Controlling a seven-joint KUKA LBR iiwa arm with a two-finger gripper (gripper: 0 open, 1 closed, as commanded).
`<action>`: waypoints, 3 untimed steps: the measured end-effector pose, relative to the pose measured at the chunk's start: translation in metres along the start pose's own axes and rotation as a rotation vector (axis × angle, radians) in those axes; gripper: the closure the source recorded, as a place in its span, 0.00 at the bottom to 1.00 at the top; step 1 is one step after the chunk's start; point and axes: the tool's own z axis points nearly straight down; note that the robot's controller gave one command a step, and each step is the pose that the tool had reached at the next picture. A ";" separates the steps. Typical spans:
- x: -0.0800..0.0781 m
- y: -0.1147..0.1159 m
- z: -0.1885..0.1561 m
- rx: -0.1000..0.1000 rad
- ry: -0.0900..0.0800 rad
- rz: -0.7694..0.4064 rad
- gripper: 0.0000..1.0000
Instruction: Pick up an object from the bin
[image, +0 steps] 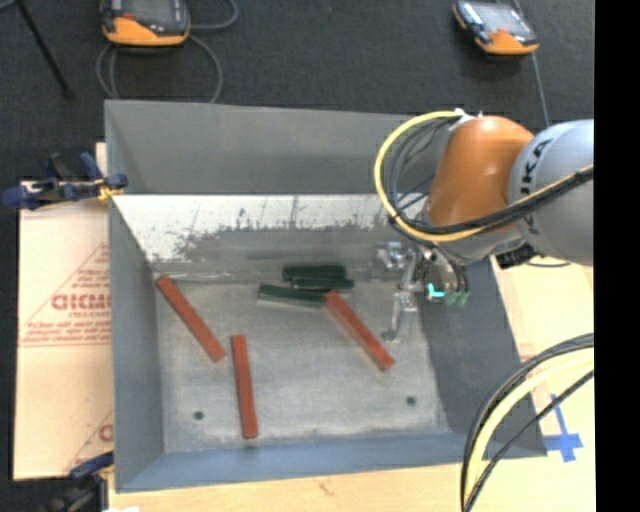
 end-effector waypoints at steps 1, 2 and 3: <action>0.044 -0.001 0.070 -0.001 0.001 0.028 0.00; 0.040 -0.002 0.066 0.001 -0.009 0.026 1.00; -0.020 0.008 -0.095 0.003 -0.017 -0.224 1.00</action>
Offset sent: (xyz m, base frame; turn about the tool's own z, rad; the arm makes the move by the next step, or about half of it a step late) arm -0.0421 -0.0009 -0.0670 0.0291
